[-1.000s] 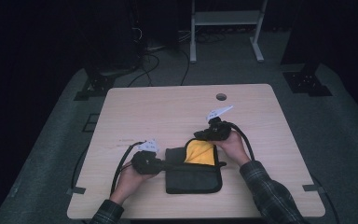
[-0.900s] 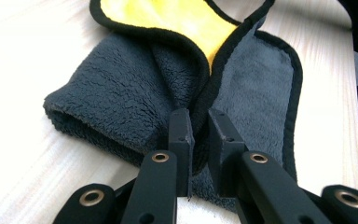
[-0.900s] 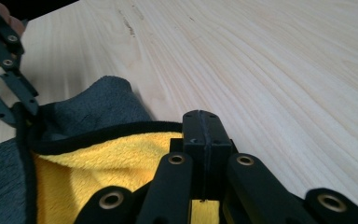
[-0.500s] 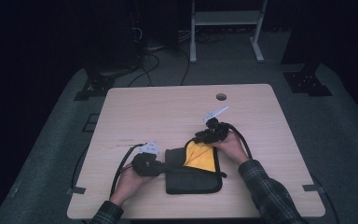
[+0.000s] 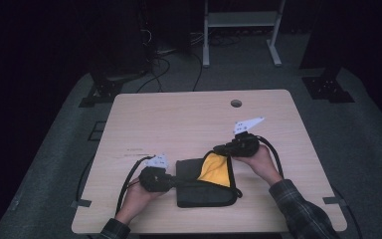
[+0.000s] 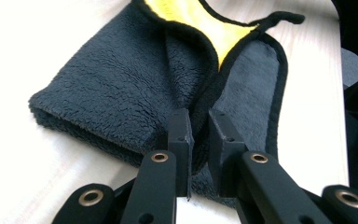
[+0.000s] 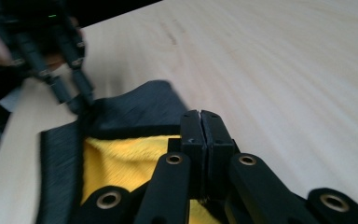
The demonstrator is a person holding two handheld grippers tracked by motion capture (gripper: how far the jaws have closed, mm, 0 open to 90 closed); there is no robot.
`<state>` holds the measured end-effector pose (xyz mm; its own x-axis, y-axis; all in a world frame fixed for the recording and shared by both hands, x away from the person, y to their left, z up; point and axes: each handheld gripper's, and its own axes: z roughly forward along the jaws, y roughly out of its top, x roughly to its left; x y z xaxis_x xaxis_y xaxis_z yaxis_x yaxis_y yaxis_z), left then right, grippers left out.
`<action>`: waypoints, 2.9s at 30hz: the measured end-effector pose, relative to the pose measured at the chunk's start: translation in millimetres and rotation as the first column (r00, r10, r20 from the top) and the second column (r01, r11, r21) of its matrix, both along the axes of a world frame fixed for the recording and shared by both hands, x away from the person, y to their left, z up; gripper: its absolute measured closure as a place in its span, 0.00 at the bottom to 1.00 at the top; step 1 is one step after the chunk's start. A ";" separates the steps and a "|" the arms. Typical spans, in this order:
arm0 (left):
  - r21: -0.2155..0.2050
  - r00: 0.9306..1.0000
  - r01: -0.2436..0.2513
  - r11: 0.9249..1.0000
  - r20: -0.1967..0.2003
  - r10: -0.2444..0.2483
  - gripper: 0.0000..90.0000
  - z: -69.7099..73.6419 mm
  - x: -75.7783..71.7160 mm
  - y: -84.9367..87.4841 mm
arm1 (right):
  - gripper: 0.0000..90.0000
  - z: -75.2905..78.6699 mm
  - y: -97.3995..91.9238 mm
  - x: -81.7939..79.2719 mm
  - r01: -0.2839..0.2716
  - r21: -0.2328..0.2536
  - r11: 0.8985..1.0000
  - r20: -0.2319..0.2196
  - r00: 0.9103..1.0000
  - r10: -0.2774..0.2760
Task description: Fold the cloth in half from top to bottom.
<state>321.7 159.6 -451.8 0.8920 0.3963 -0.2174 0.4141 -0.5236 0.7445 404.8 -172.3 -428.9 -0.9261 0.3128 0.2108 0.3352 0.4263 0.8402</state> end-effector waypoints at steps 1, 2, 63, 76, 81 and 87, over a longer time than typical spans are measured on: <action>0.008 1.000 0.004 1.000 0.000 -0.004 0.89 -0.3 -1.6 0.2 | 0.98 -0.9 -2.4 -4.6 -0.008 0.006 1.000 0.001 1.000 0.008; 0.011 1.000 0.003 1.000 0.002 -0.003 0.89 -1.0 -3.3 0.2 | 0.98 -1.6 -4.9 -11.4 -0.014 0.007 1.000 -0.002 1.000 0.014; 0.097 0.995 0.091 0.991 -0.037 -0.088 0.81 -7.1 -31.9 -0.8 | 0.77 -32.1 -0.6 -106.1 -0.181 -0.315 0.932 0.050 0.977 0.206; 0.023 0.995 -0.030 0.999 0.097 0.028 0.47 11.2 4.9 -8.9 | 0.46 -20.1 4.6 -63.7 0.032 -0.240 0.970 0.133 0.991 0.000; 0.106 0.996 -0.027 0.994 0.087 0.018 0.34 -6.4 24.9 -23.7 | 0.39 -40.4 13.7 -46.8 0.037 -0.290 0.956 0.096 0.995 -0.010; 0.145 0.996 0.001 0.989 0.091 -0.015 0.31 -14.7 28.1 -27.5 | 0.34 -44.0 11.6 -47.7 0.029 -0.265 0.964 0.080 0.997 -0.008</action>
<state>349.8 132.1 -466.6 0.9087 0.4104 -0.0759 0.3432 -0.6314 0.6954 357.1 -160.7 -472.8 -0.9300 0.3648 0.0456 0.2832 0.6318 0.7215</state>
